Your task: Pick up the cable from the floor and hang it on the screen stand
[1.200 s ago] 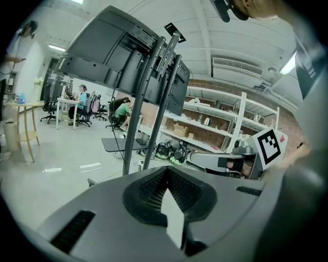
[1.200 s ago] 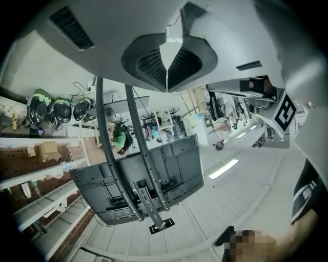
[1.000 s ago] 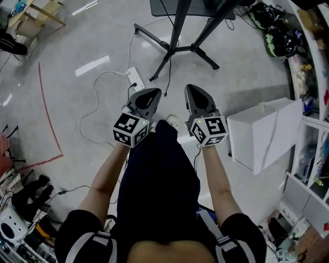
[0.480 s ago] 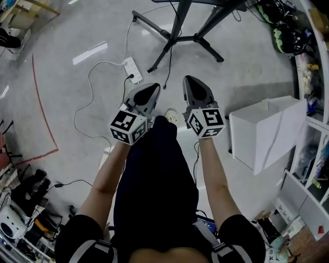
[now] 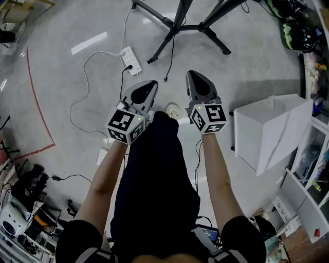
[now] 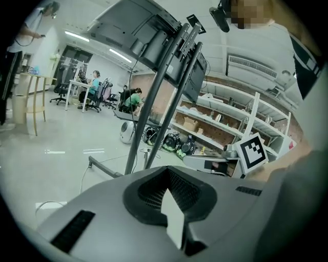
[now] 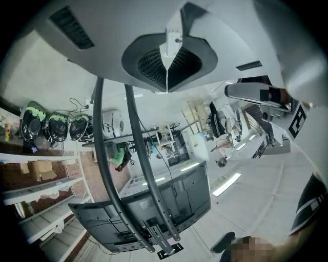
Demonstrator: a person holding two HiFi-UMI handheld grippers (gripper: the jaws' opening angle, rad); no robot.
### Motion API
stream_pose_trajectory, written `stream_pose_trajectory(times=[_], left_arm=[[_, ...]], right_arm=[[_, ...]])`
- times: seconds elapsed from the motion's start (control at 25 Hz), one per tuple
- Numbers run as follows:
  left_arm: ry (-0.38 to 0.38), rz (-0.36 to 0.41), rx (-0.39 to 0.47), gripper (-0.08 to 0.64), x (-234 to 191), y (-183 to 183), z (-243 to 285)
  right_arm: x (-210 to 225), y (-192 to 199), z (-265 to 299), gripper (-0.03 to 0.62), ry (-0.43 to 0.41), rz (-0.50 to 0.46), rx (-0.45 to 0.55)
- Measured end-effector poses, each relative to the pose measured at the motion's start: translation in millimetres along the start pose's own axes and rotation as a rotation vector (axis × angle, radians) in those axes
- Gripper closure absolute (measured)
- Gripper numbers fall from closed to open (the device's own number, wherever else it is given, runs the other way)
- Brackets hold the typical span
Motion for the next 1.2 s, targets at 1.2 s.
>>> stream_pose_trajectory(times=[1.2], left_arm=[[-0.032, 0.029, -0.104, 0.552, -95.7, 198.5, 96.7]], right_arm=[[19.2, 223.9, 97.5, 0.566, -0.196, -0.096, -0.231]])
Point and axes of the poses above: the fingertips, and each gripper's own axes: z forward along the fingers, x to its right, y out of its underside, the point moved 1 cm from there along -z, backward along the fingers, and after that the axes turned 5 degrees about -z, right-handed, at the moved point
